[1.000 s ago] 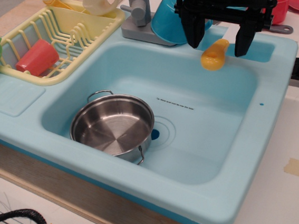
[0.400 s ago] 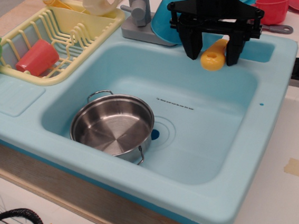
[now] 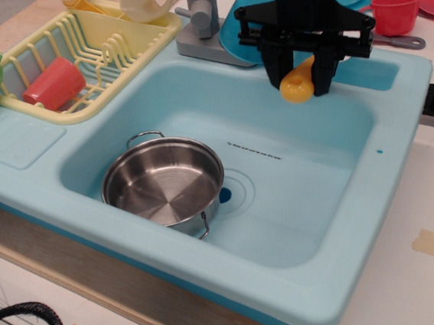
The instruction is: Put knife in pot or pan
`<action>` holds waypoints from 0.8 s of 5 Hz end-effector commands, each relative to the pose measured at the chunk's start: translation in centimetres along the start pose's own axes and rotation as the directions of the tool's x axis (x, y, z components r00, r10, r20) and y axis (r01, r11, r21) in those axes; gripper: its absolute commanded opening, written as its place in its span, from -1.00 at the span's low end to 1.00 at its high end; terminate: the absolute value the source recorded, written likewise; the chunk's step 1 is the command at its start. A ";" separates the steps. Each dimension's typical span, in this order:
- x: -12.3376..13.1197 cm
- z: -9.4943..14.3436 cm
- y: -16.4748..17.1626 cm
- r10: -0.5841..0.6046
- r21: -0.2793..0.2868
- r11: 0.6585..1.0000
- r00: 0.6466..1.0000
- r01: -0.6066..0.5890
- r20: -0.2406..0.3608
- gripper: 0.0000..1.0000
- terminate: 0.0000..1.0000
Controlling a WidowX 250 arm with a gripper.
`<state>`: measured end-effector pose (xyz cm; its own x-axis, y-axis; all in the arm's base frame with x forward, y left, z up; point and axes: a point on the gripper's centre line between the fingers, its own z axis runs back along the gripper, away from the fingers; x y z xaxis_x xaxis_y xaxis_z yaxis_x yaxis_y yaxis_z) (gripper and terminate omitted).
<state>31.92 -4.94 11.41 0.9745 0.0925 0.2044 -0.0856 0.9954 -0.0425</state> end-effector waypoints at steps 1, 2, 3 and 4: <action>-1.5 2.2 -0.3 -0.001 0.011 1.000 0.998 0.000 0.063 -1.00 -1.00; -3.2 3.4 0.9 -0.070 0.026 0.997 0.982 0.067 0.174 -1.00 -1.00; -5.5 4.2 3.3 -0.110 0.038 0.994 0.956 0.104 0.274 -1.00 -1.00; -6.9 4.6 5.5 -0.094 0.041 0.995 0.943 0.086 0.318 -1.00 -1.00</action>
<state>22.79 0.64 13.30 0.8710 0.0204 0.4908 -0.0169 0.9998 -0.0116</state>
